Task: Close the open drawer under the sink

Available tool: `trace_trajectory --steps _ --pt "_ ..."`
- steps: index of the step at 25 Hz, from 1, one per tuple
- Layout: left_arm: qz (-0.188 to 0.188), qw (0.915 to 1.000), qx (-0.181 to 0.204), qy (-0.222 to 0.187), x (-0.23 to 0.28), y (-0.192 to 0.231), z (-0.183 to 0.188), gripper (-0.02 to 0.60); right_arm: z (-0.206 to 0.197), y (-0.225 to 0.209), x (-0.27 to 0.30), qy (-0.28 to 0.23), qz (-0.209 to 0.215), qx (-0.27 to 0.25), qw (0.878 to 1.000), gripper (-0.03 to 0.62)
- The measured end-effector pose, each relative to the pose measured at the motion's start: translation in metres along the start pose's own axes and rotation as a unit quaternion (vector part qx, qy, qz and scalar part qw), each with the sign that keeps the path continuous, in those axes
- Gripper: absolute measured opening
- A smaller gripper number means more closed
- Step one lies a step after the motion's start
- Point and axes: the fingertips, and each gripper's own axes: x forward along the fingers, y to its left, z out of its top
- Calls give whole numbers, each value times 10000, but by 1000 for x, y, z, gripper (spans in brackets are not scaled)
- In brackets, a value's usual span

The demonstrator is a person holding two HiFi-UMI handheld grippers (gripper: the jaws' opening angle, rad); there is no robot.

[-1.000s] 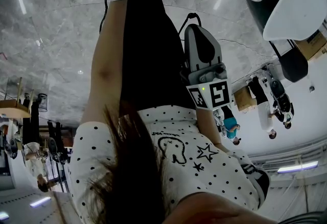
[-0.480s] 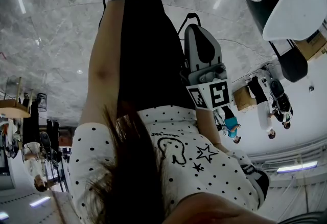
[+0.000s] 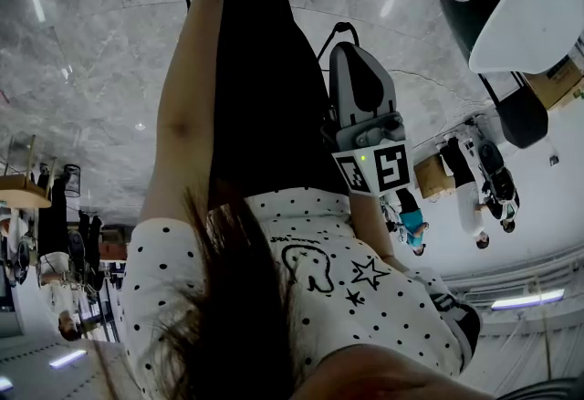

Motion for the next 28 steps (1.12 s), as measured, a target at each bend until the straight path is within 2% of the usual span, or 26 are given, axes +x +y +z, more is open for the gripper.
trace_trajectory --steps 28 --pt "12 9997 -250 44 8 4 3 140 -3 -3 -7 -32 -22 12 10000 15"
